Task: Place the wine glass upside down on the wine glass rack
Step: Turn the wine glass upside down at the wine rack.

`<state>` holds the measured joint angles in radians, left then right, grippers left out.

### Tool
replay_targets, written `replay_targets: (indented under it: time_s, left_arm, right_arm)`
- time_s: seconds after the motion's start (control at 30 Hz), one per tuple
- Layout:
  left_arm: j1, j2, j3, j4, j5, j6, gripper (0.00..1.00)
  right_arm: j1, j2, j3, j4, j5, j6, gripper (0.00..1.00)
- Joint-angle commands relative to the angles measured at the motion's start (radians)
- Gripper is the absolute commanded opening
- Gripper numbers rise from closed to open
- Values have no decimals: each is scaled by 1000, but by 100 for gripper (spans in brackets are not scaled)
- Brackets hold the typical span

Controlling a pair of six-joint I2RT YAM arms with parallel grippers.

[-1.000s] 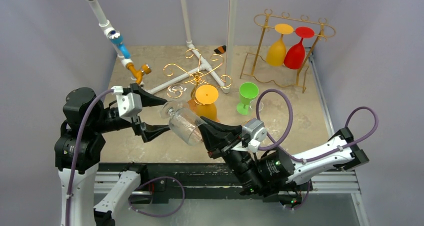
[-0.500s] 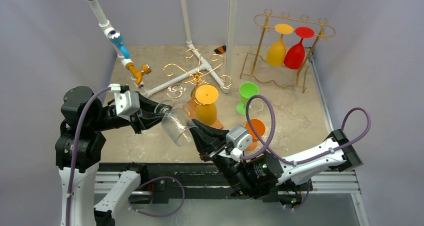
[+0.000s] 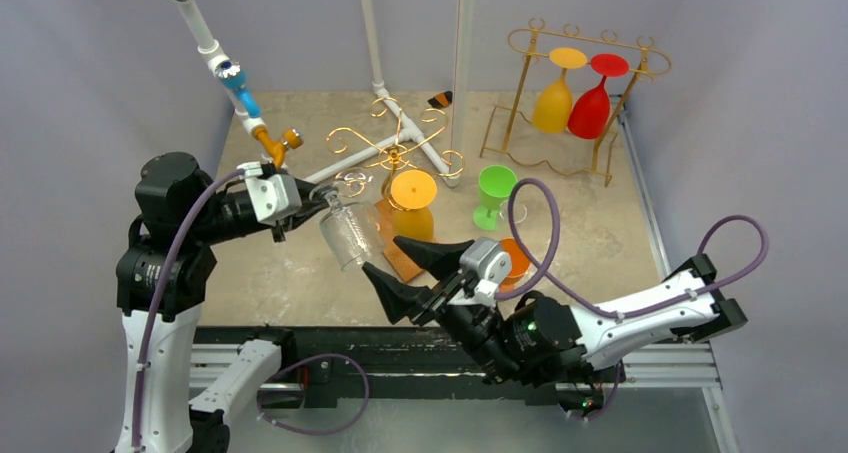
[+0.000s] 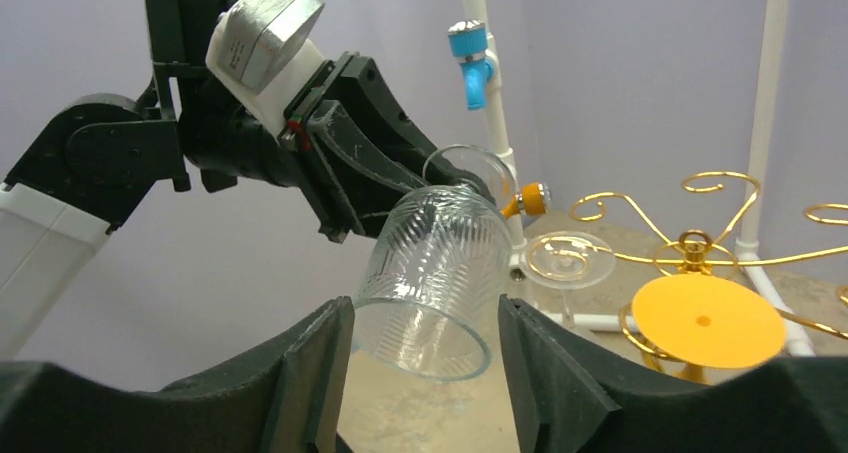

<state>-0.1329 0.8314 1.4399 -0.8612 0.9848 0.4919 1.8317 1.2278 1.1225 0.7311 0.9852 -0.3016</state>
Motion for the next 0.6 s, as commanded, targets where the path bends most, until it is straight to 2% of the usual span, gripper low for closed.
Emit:
replay_targets:
  time_s: [0.0, 0.23, 0.33, 0.57]
  left_arm:
    - [1, 15, 81, 46, -78, 188, 0]
    - [1, 57, 165, 27, -92, 270, 0]
    - [1, 47, 184, 25, -89, 336, 0]
    - [1, -6, 223, 66, -54, 469, 0]
  right_arm:
    - [-46, -127, 50, -284, -67, 273, 65]
    - [-99, -176, 133, -566, -211, 443, 83]
    - [-142, -158, 245, -720, -320, 519, 98]
    - [-210, 70, 645, -1119, -524, 586, 99]
